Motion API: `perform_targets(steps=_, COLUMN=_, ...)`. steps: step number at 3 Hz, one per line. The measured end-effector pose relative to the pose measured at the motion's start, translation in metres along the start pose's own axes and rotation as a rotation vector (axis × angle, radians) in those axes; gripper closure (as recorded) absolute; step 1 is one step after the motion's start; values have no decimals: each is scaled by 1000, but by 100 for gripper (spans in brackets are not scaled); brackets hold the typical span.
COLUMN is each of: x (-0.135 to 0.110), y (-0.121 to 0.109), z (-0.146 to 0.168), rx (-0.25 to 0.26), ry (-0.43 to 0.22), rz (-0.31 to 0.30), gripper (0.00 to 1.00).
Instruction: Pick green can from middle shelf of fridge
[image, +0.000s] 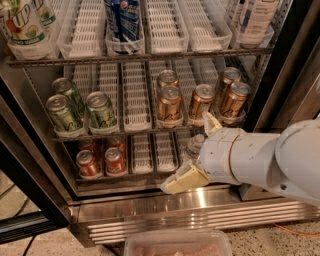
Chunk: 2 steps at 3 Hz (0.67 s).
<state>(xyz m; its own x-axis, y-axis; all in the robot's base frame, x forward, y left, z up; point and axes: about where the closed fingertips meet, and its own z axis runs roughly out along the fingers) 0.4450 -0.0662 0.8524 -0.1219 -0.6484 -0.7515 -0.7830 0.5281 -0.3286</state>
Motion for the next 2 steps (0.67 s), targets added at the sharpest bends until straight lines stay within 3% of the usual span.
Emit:
perform_targets(steps=1, x=-3, y=2, z=4, rx=18, ry=-20, rz=11, gripper=0)
perform_targets(steps=2, x=-15, y=1, z=24, rx=55, ry=-89, rz=42, gripper=0)
